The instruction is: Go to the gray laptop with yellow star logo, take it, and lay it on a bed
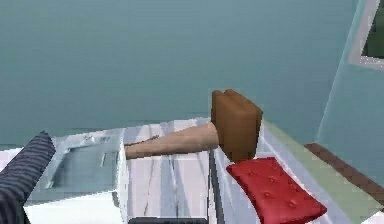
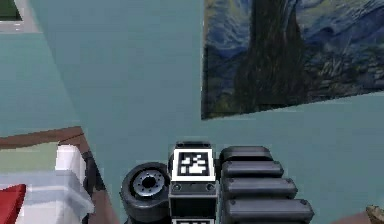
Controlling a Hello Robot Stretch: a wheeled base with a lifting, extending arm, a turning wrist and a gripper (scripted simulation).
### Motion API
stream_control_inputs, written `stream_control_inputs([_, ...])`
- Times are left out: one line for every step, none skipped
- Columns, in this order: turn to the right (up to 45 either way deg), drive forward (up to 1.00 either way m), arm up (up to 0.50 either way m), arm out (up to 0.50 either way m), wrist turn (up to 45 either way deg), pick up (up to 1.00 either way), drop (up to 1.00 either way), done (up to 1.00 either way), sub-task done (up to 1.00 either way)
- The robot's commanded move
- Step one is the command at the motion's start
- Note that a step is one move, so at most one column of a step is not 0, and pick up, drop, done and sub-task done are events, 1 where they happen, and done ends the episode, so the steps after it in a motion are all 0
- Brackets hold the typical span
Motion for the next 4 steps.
stream_control_inputs([-12.0, 0.00, 0.00, 0.00, 0.0, 0.00, 0.00, 0.00, 0.00])
stream_control_inputs([-3.0, 0.00, 0.00, 0.00, 0.0, 0.00, 0.00, 0.00, 0.00])
stream_control_inputs([45.0, 0.00, 0.00, 0.00, 0.0, 0.00, 0.00, 0.00, 0.00])
stream_control_inputs([39.0, 0.00, 0.00, 0.00, 0.0, 0.00, 0.00, 0.00, 0.00])
